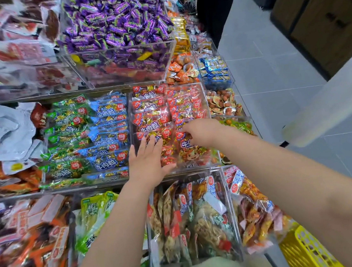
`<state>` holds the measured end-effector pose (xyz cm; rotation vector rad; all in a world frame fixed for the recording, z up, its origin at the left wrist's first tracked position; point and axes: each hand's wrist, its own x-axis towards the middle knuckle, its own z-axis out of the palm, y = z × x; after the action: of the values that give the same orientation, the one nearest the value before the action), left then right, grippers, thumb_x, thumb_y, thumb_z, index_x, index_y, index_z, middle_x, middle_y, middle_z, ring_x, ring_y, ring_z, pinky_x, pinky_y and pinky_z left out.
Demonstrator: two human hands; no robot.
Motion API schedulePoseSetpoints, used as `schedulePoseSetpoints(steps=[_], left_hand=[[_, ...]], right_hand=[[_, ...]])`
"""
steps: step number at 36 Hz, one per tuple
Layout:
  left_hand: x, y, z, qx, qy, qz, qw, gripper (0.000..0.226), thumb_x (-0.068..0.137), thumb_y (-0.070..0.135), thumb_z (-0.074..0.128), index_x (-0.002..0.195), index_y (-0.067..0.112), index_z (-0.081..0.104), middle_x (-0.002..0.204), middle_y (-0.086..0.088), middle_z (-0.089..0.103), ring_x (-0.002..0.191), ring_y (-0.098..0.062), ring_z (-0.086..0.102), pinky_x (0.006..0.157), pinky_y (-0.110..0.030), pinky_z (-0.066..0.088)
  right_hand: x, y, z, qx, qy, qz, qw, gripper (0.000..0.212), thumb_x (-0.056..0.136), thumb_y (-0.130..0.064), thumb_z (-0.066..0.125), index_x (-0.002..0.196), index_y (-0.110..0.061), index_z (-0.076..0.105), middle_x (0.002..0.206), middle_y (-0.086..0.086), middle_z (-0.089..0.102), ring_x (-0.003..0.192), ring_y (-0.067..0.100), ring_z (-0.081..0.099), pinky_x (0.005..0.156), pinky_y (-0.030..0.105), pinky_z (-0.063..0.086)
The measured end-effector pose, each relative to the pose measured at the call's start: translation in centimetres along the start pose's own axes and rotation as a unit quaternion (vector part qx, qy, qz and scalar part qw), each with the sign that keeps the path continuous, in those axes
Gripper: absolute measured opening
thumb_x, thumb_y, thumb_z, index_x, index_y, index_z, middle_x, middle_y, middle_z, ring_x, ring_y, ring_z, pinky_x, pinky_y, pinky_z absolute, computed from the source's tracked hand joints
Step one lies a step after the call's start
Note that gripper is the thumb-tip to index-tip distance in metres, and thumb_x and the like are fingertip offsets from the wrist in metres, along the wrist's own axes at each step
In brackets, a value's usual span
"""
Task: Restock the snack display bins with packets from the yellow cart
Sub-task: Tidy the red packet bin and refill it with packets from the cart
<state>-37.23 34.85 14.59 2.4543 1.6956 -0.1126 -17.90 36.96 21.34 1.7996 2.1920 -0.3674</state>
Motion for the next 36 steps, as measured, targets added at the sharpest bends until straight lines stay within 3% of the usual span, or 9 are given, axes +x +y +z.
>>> schedulePoseSetpoints(steps=[3,6,11,18,23,28,32,36], left_hand=[[-0.1,0.0,0.0,0.002,0.004,0.007,1.000,0.086,0.086,0.070,0.043,0.153,0.028,0.010,0.163,0.001,0.005,0.150,-0.022,-0.001,0.117,-0.051,0.000],[0.0,0.0,0.0,0.003,0.005,0.012,1.000,0.085,0.087,0.069,0.043,0.153,0.027,0.009,0.163,0.000,0.004,0.149,-0.022,-0.002,0.117,-0.051,0.001],[0.1,0.0,0.1,-0.010,0.007,0.011,1.000,0.084,0.088,0.067,0.044,0.153,0.027,0.010,0.163,0.000,0.004,0.149,-0.022,-0.003,0.117,-0.052,0.001],[0.5,0.0,0.6,-0.005,0.017,0.014,1.000,0.082,0.088,0.066,0.044,0.153,0.026,0.013,0.162,-0.001,0.005,0.149,-0.024,-0.002,0.117,-0.053,0.002],[0.9,-0.1,0.7,-0.011,0.024,0.014,1.000,0.081,0.086,0.068,0.047,0.151,0.028,0.019,0.162,-0.001,0.009,0.149,-0.023,0.002,0.117,-0.053,0.004],[0.1,-0.3,0.4,-0.059,0.043,0.020,0.997,0.087,0.079,0.070,0.055,0.150,0.030,0.023,0.160,0.003,0.018,0.149,-0.019,0.006,0.117,-0.051,0.001],[-2.7,0.0,-0.7,-0.172,0.114,0.024,0.978,0.077,0.080,0.055,0.067,0.144,0.025,0.037,0.153,0.001,0.036,0.148,-0.023,0.012,0.118,-0.050,0.006],[-8.0,0.5,-0.7,-0.279,0.186,0.003,0.942,0.052,0.083,0.024,0.072,0.131,0.013,0.055,0.139,-0.007,0.053,0.142,-0.029,0.028,0.115,-0.051,0.021]], right_hand=[[0.0,-0.6,0.5,-0.036,0.027,-0.008,0.999,0.044,0.090,-0.006,0.049,0.130,-0.024,0.049,0.114,0.002,0.061,0.098,0.024,0.060,0.066,0.032,0.049],[0.1,-1.0,1.5,-0.044,0.010,-0.015,0.999,0.027,0.089,-0.004,0.049,0.114,-0.014,0.052,0.100,0.006,0.060,0.091,0.025,0.059,0.060,0.031,0.039],[0.0,-0.4,1.8,0.060,-0.019,0.047,0.997,0.044,0.090,-0.016,0.058,0.132,-0.012,0.045,0.121,0.009,0.059,0.105,0.026,0.057,0.076,0.032,0.046],[-0.1,-0.7,3.3,0.022,0.028,0.063,0.997,0.029,0.091,-0.015,0.052,0.120,-0.013,0.048,0.115,0.009,0.058,0.102,0.027,0.056,0.075,0.033,0.040],[-0.8,-0.5,3.9,0.048,0.134,0.083,0.986,0.049,0.084,-0.018,0.062,0.129,-0.010,0.042,0.127,0.013,0.045,0.117,0.030,0.039,0.099,0.036,0.032],[-2.8,-0.4,5.7,0.118,0.237,0.084,0.961,0.063,0.083,-0.014,0.064,0.139,-0.011,0.036,0.135,0.014,0.035,0.126,0.031,0.029,0.108,0.036,0.023],[-5.5,-0.3,7.1,0.230,0.240,0.110,0.937,0.057,0.085,-0.017,0.062,0.137,-0.013,0.040,0.135,0.011,0.038,0.130,0.028,0.028,0.109,0.037,0.027],[-9.4,0.0,8.2,0.339,0.215,0.147,0.904,0.038,0.089,-0.023,0.057,0.126,-0.015,0.053,0.125,0.006,0.052,0.116,0.019,0.047,0.103,0.032,0.036]])
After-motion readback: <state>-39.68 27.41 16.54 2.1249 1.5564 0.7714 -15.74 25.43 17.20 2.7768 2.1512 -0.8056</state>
